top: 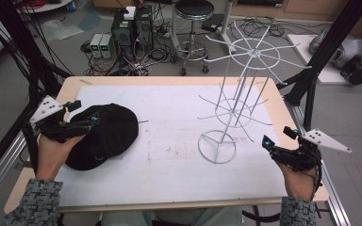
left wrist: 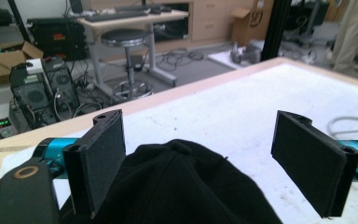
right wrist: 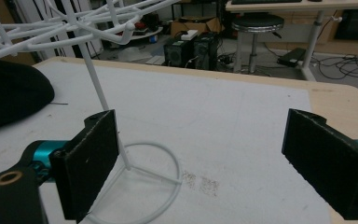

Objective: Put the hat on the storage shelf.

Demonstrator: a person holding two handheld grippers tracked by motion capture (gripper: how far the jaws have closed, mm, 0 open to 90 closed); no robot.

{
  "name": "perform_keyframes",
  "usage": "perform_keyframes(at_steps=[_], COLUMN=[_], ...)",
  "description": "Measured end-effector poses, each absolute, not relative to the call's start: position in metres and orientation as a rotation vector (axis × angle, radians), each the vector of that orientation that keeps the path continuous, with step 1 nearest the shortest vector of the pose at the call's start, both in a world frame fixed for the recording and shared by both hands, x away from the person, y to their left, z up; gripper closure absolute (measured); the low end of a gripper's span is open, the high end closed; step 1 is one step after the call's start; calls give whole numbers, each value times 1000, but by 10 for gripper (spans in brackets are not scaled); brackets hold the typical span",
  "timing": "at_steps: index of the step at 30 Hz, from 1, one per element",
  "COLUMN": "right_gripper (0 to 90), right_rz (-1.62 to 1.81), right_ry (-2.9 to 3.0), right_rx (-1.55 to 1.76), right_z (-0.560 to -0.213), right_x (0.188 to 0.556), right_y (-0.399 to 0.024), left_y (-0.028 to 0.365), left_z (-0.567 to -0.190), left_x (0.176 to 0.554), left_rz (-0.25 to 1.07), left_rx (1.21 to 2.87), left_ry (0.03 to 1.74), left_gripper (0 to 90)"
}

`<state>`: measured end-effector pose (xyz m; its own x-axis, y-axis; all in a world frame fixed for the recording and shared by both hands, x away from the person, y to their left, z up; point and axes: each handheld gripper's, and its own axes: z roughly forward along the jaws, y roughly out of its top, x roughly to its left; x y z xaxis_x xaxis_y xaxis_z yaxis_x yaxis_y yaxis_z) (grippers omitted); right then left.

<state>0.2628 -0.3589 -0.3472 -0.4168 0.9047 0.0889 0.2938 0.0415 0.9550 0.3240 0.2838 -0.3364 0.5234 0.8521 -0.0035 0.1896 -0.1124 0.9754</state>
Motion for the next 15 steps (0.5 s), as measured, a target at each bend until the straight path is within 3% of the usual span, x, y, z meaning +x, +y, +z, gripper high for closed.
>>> perform_keyframes(at_steps=[15], right_gripper=[100], right_rz=[1412], right_ry=[1781], right_rx=[1199], right_z=[-348], right_x=[265], right_y=[-354], left_y=[259], left_z=[-358], left_x=[367], left_rz=[753], left_rx=[1839], left_ry=[972], left_gripper=[202])
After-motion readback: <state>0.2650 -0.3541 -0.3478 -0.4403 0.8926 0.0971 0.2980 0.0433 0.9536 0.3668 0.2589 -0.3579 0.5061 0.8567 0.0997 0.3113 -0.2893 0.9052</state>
